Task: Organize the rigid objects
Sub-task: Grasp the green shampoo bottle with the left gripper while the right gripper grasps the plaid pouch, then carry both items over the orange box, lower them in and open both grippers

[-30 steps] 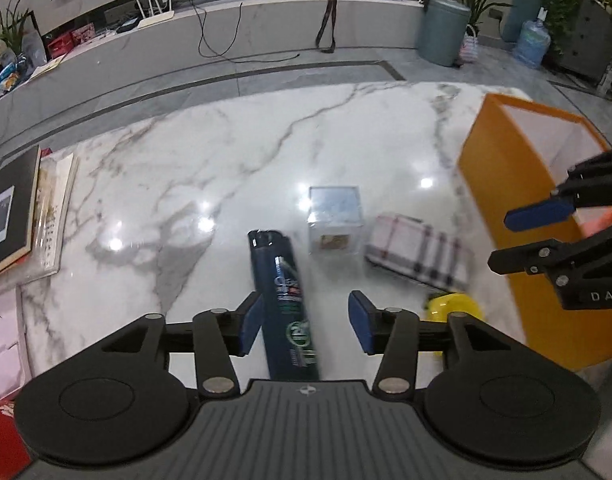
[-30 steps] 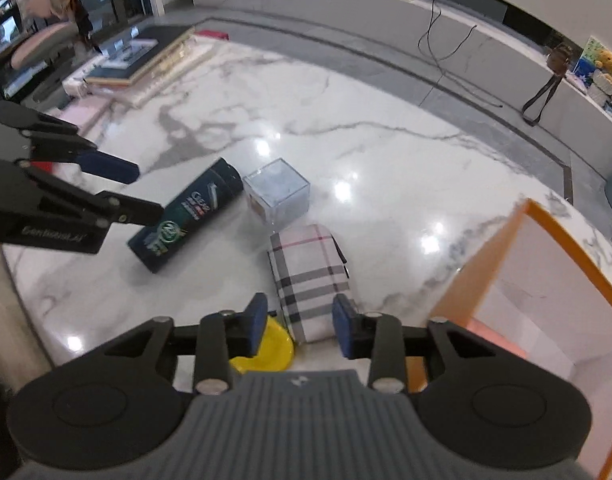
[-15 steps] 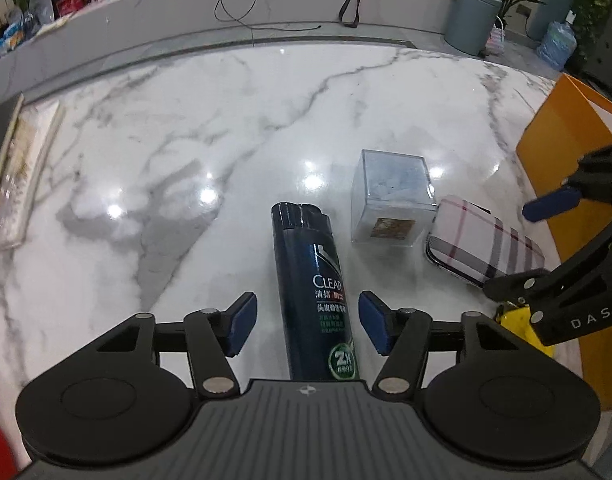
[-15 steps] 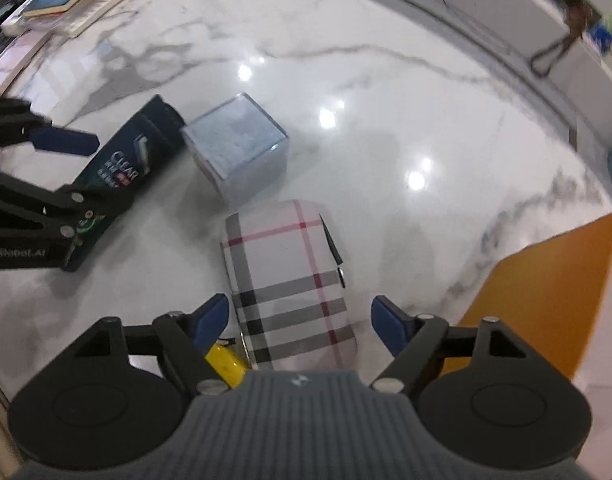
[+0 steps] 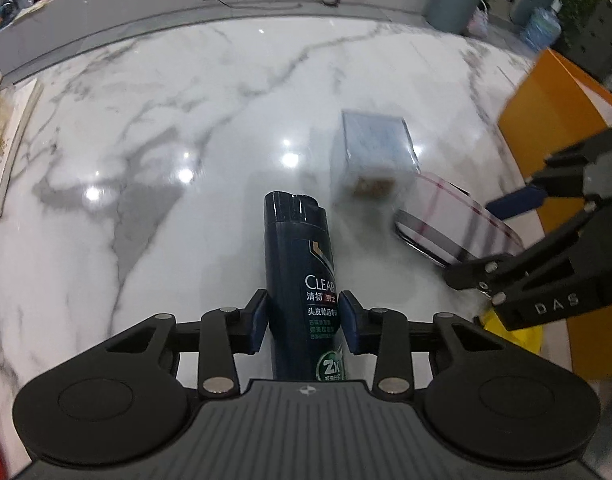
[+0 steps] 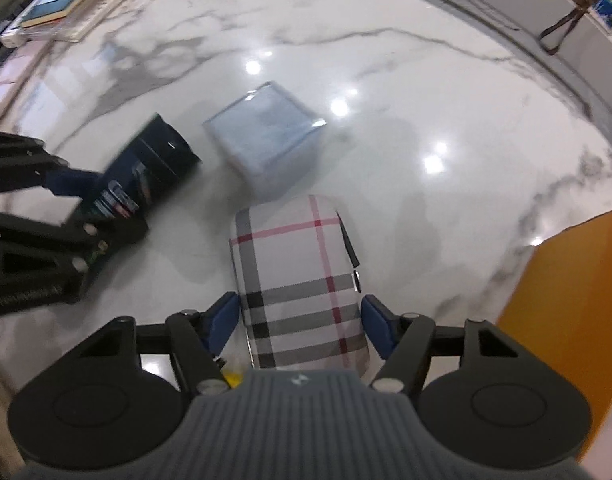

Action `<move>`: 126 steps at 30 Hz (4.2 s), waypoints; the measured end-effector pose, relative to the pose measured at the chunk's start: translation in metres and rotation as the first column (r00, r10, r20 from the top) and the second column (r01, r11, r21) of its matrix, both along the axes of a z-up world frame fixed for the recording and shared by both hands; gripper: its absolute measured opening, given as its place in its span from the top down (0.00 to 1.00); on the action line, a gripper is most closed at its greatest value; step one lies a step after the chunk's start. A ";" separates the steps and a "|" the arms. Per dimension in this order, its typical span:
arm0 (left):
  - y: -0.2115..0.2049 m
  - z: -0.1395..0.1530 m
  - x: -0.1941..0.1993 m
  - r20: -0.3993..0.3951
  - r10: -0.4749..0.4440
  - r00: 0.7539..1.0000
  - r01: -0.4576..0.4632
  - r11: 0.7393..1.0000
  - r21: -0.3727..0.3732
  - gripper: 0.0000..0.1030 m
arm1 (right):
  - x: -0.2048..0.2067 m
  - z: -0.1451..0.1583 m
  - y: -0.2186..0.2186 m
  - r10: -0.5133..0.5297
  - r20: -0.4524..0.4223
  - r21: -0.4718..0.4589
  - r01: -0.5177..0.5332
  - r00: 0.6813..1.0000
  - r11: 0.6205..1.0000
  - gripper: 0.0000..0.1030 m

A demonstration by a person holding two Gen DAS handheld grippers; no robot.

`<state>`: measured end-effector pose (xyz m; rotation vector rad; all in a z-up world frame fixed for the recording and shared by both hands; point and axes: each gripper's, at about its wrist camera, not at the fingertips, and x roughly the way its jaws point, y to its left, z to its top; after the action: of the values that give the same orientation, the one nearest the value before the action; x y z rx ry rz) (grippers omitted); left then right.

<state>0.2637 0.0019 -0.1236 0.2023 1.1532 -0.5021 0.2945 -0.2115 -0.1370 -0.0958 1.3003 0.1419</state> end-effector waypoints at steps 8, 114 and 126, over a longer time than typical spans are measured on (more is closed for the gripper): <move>0.000 -0.001 -0.006 0.008 0.009 1.000 -0.009 1.000 0.014 0.53 | -0.005 0.000 0.018 0.079 0.029 -0.026 -0.078 0.996 0.997 0.32; -0.290 0.067 -0.022 0.258 -0.293 0.921 0.292 0.955 0.041 0.65 | -0.107 0.029 -0.207 0.155 0.022 -0.240 -0.146 0.988 0.960 0.45; -0.287 0.056 -0.016 0.205 -0.260 0.944 0.250 0.965 0.074 0.64 | -0.103 0.040 -0.205 0.125 0.053 -0.227 -0.110 0.991 0.968 0.46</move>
<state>0.2480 -0.2848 -0.0673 0.4406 0.9332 -0.6657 0.1920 -0.4162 -0.0970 -0.3674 1.2399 0.0922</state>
